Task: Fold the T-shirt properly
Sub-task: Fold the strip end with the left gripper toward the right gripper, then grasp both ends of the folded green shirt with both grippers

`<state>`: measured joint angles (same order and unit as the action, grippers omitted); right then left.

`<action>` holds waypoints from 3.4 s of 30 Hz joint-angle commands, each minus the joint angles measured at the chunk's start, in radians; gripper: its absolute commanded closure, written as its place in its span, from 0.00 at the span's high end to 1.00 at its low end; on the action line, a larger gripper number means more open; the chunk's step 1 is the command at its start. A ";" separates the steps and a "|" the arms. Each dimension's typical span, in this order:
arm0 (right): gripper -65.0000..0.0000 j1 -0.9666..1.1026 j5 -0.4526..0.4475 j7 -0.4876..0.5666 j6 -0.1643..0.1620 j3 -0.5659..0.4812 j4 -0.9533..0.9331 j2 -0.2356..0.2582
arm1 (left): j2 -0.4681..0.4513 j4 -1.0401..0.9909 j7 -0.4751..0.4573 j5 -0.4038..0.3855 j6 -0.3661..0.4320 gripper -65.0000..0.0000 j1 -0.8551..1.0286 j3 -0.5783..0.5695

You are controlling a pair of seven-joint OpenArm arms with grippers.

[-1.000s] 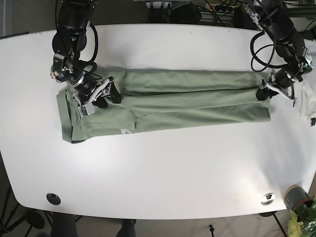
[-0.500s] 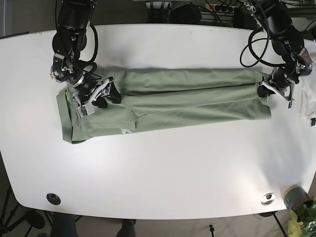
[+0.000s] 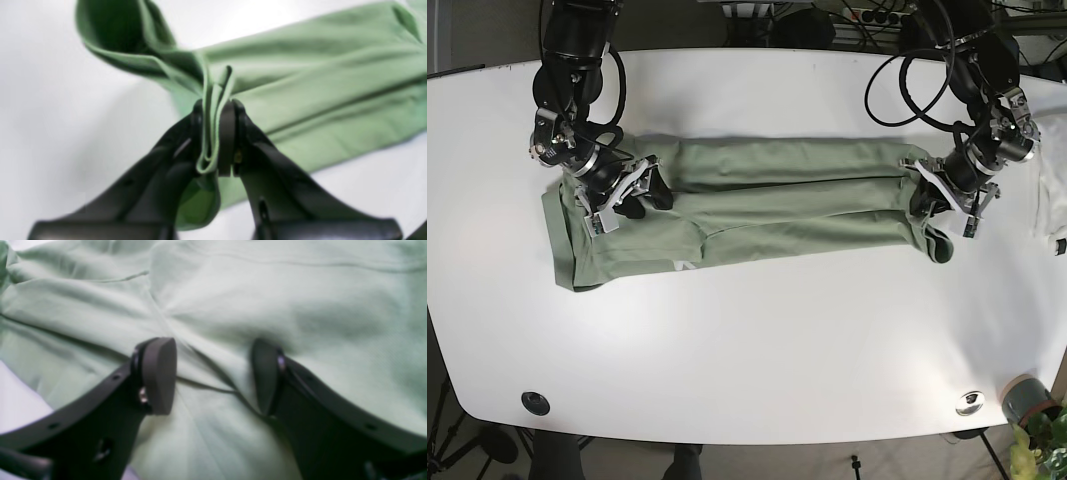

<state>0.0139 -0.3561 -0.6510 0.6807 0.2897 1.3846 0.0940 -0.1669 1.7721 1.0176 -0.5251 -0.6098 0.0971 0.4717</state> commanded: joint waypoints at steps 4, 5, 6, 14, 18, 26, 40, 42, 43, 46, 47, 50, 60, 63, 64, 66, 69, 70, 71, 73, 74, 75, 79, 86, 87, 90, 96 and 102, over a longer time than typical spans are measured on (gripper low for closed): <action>0.54 -0.007 0.001 -0.010 0.000 0.001 0.011 0.006 | 0.030 0.050 -0.018 -0.014 0.001 0.04 -0.010 -0.086; 0.54 -0.007 0.001 -0.010 0.000 0.001 0.009 0.006 | 0.043 0.047 -0.018 -0.014 0.001 0.04 -0.004 -0.097; 0.54 -0.007 0.001 -0.010 0.000 0.001 0.009 0.006 | 0.056 0.045 -0.018 -0.013 0.001 0.04 -0.001 -0.106; 0.54 -0.009 0.002 -0.010 0.000 0.001 0.009 0.006 | 0.158 0.044 -0.018 0.086 0.001 0.04 0.000 -0.201; 0.54 -0.009 0.006 -0.010 0.000 0.001 0.008 0.006 | 0.214 0.027 -0.023 0.153 0.001 0.04 -0.001 -0.238; 0.54 -0.009 0.002 -0.010 0.000 -0.001 0.008 0.006 | 0.297 -0.034 -0.023 0.219 0.001 0.04 -0.052 -0.259; 0.54 -0.009 0.001 -0.010 0.000 -0.001 0.006 0.005 | 0.324 -0.205 -0.026 0.227 0.001 0.04 -0.144 -0.291; 0.54 -0.010 0.001 -0.010 0.000 -0.002 0.006 0.005 | 0.324 -0.220 -0.029 0.227 0.001 0.04 -0.162 -0.319; 0.54 -0.010 0.001 -0.010 0.000 -0.002 0.006 0.005 | 0.324 -0.225 -0.029 0.227 0.001 0.04 -0.165 -0.328; 0.54 -0.012 0.001 -0.010 0.000 -0.002 0.006 0.005 | 0.324 -0.232 -0.032 0.230 0.001 0.05 -0.165 -0.360; 0.54 -0.013 0.001 -0.010 0.000 -0.002 0.006 0.005 | 0.324 -0.239 -0.032 0.230 0.001 0.05 -0.167 -0.371; 0.54 -0.013 0.001 -0.010 0.000 -0.002 0.006 0.005 | 0.324 -0.252 -0.033 0.230 0.024 0.06 -0.181 -0.380; 0.54 -0.013 0.001 -0.010 0.000 -0.002 0.006 0.005 | 0.324 -0.251 -0.038 0.224 0.124 0.45 -0.195 -0.433; 0.54 -0.015 0.001 -0.010 0.000 -0.002 0.006 0.005 | 0.324 -0.248 -0.036 0.224 0.123 0.46 -0.196 -0.472; 0.54 -0.015 0.001 -0.010 0.000 -0.002 0.006 0.005 | 0.324 -0.248 -0.036 0.224 0.121 0.46 -0.196 -0.492; 0.54 -0.015 0.001 -0.010 0.000 -0.002 0.006 0.005 | 0.324 -0.232 -0.036 0.224 0.120 0.46 -0.196 -0.551; 0.54 -0.015 0.001 -0.010 0.000 -0.002 0.006 0.005 | 0.324 -0.193 -0.033 0.224 0.120 0.46 -0.190 -0.627; 0.54 -0.015 0.001 -0.010 0.000 -0.002 0.006 0.005 | 0.324 -0.173 -0.033 0.224 0.120 0.46 -0.188 -0.658; 0.54 -0.015 0.001 -0.010 0.000 -0.002 0.006 0.005 | 0.324 -0.153 -0.035 0.224 0.120 0.46 -0.188 -0.673; 0.54 -0.015 0.001 -0.010 0.000 -0.002 0.006 0.005 | 0.324 -0.116 -0.036 0.224 0.120 0.46 -0.187 -0.690; 0.54 -0.015 0.001 -0.010 0.000 -0.002 0.006 0.005 | 0.324 -0.102 -0.036 0.224 0.120 0.46 -0.187 -0.690; 0.54 -0.015 0.001 -0.010 0.000 -0.002 0.006 0.005 | 0.324 -0.082 -0.036 0.224 0.120 0.46 -0.187 -0.689; 0.54 -0.015 0.001 -0.011 0.000 -0.002 0.011 0.005 | 0.324 -0.025 -0.036 0.230 0.124 0.46 -0.173 -0.652; 0.54 -0.015 -0.001 -0.023 0.000 0.001 0.072 0.003 | 0.249 0.012 -0.036 0.230 0.126 0.45 -0.168 -0.503; 0.54 -0.015 -0.001 -0.036 0.000 0.001 0.085 0.003 | 0.237 0.012 -0.038 0.228 0.126 0.45 -0.167 -0.486; 0.54 -0.019 -0.001 -0.091 0.000 0.004 0.129 -0.009 | 0.206 0.010 -0.038 0.224 0.118 0.45 -0.136 -0.414; 0.54 -0.055 -0.001 -0.214 0.000 0.087 0.240 -0.044 | 0.165 -0.027 -0.039 0.224 -0.009 0.18 -0.092 -0.296; 0.55 -0.142 -0.001 -0.356 0.006 0.211 0.275 -0.050 | 0.158 -0.122 -0.093 0.225 -0.083 0.11 -0.092 -0.207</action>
<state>-0.0910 -0.3447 -0.9993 0.6804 0.4728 1.6379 0.0334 -0.0044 1.6558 0.9733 -0.2832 -0.6823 0.0196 0.2539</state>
